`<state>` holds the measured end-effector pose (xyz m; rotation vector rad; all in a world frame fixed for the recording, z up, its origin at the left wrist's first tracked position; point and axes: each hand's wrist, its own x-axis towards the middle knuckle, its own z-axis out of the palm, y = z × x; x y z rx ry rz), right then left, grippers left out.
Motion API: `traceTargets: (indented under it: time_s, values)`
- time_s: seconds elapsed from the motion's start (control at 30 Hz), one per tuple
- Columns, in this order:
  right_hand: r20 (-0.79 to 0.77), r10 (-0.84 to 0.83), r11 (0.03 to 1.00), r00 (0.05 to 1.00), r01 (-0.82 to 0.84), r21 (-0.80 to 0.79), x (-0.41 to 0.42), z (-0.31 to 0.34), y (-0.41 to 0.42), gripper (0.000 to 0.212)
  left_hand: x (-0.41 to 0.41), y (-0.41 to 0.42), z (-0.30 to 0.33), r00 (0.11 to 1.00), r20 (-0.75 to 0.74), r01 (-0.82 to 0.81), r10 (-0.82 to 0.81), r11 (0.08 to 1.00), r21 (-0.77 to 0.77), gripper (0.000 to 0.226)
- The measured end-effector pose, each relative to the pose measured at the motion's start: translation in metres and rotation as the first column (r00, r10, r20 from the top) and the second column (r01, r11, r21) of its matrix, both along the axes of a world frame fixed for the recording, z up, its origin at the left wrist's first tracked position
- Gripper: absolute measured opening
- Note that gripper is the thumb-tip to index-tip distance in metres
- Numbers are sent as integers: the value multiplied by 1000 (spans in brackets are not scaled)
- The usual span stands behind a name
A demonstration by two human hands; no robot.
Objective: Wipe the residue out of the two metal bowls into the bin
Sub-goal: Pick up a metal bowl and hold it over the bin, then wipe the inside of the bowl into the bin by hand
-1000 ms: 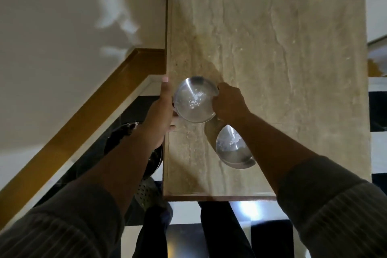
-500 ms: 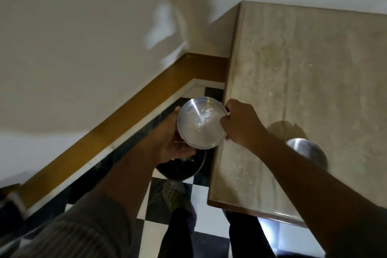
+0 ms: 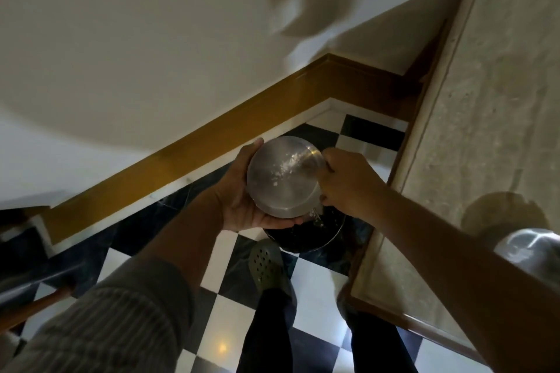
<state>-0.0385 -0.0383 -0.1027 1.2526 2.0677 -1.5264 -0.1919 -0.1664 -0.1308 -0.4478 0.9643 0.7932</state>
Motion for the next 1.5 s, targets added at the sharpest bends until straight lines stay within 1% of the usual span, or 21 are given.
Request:
traceTargets:
  time_s: [0.1,0.2,0.3,0.37,0.43,0.5,0.53,0.57,0.67,0.77,0.83,0.87,0.93,1.0,1.1,1.17,1.27,1.33,1.4,1.43,1.5]
  values:
    - [-39,-8,997,999,4,-79,0,-10,-2,14,-14,-1,-7,991,-74,120,-111,983,141,110]
    - [-68,-27,984,997,15,-175,5,-18,-4,22,-19,3,-12,962,-185,234,-202,957,169,107]
    - [-112,31,991,993,-46,-128,18,-19,0,35,-14,12,-12,869,-378,409,-320,893,185,85]
    - [-76,145,989,986,-148,-28,31,-19,4,47,-3,16,-13,604,-615,707,-506,696,122,70]
    - [-57,245,968,968,-241,73,44,-16,3,60,7,18,-25,177,-804,882,-567,454,-125,90]
    - [-109,357,914,928,-322,248,54,-13,-3,67,19,9,-36,-213,-876,885,-432,294,-360,121]
    - [-121,419,865,900,-355,356,59,-13,-4,69,24,4,-42,-320,-884,870,-340,264,-417,132]
    - [-129,467,811,875,-365,457,63,-12,-7,71,28,-2,-47,-373,-891,858,-259,268,-437,138]
    - [-147,536,643,831,-290,709,66,6,-14,83,30,-14,-54,-355,-933,857,-66,375,-353,139]
    - [-193,595,525,780,-196,828,72,19,-23,94,33,-14,-54,-330,-943,879,30,373,-296,140]
    - [-95,658,478,747,-317,819,79,10,-31,100,34,-10,-47,-306,-948,891,86,377,-254,140]
    - [38,711,418,702,-466,780,82,2,-33,105,36,-8,-43,-298,-946,895,128,381,-230,138]
    - [264,792,310,551,-734,604,83,-13,-33,114,33,-8,-39,-312,-927,914,206,330,-235,131]
    - [272,798,318,538,-759,568,83,-12,-32,116,30,-15,-39,-326,-917,927,229,269,-262,129]
    - [66,728,425,683,-524,738,82,12,-29,110,26,-24,-38,-324,-931,934,165,213,-287,132]
    - [-108,653,499,749,-319,805,84,32,-26,105,26,-21,-35,-331,-931,927,154,235,-291,133]
    - [-194,599,467,777,-142,873,88,44,-28,105,33,-11,-29,-313,-937,923,158,283,-260,133]
    - [3,682,386,732,-364,848,87,23,-31,110,39,-1,-28,-286,-940,912,184,353,-208,131]
    - [230,772,292,592,-652,700,87,-2,-31,118,45,6,-30,-299,-931,898,210,391,-200,129]
    - [260,782,291,567,-700,652,86,-6,-28,118,45,6,-32,-310,-927,892,212,402,-207,129]
    - [183,744,342,643,-602,722,78,2,-19,113,40,2,-40,-332,-921,876,202,427,-222,128]
